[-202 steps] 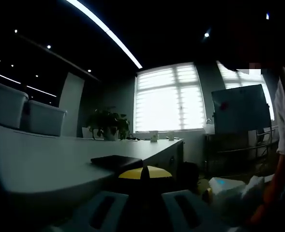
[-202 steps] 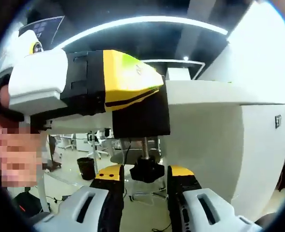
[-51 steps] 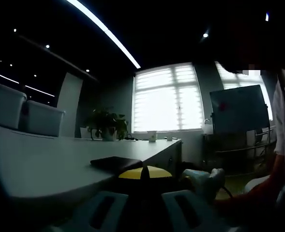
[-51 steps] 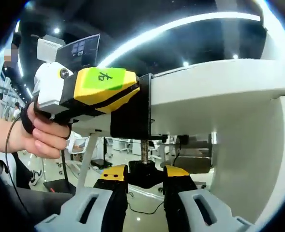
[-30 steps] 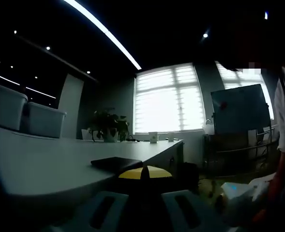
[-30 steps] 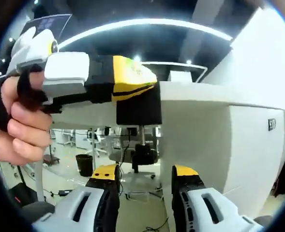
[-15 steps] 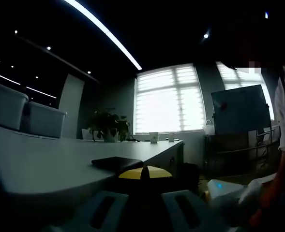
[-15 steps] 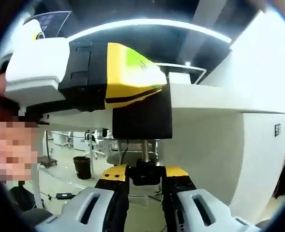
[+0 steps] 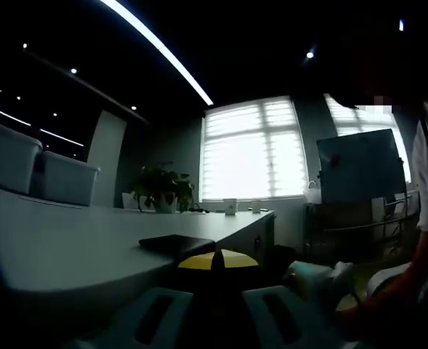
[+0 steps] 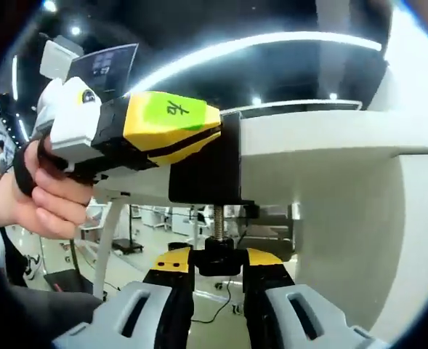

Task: Clamp the fixed fixture on the desktop, loosen the retaining clip, secure it to the edge of the desk, and tighten the retaining clip.

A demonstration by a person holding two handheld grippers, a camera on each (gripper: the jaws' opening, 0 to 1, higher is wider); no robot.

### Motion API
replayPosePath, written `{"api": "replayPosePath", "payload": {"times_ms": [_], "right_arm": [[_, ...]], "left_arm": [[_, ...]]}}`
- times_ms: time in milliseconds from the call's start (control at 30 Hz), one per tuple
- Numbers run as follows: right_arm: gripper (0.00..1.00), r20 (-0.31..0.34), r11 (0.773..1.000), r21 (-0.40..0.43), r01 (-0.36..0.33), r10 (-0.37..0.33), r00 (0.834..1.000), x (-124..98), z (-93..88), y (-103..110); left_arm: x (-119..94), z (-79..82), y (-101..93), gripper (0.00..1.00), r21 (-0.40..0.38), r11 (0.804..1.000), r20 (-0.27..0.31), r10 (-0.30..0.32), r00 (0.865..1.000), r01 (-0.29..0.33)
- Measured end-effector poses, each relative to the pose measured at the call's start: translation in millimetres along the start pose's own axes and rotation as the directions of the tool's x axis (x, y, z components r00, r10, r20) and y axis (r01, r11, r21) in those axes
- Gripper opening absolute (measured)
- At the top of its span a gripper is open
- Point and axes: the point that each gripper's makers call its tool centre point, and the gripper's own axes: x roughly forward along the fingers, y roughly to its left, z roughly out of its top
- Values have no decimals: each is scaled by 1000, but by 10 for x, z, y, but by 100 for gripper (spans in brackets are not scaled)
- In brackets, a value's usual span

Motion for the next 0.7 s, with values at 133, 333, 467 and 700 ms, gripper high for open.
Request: {"api": "replayPosePath", "payload": {"times_ms": [133, 333, 467, 700], "right_arm": [[24, -72, 985, 9, -171, 172, 983, 6, -17, 26], [25, -92, 980, -39, -198, 193, 977, 43, -18, 68], [27, -65, 995, -73, -72, 67, 996, -15, -6, 68], [50, 1, 978, 100, 184, -185, 983, -107, 18, 181]], "left_arm": [[-1, -3, -4, 1, 0, 1000, 0, -2, 1000, 2], [-2, -2, -3, 1, -10, 1000, 9, -3, 1000, 3], [9, -11, -10, 1, -7, 1000, 3, -6, 1000, 6], [13, -17, -19, 1, -5, 1000, -3, -14, 1000, 14]]}}
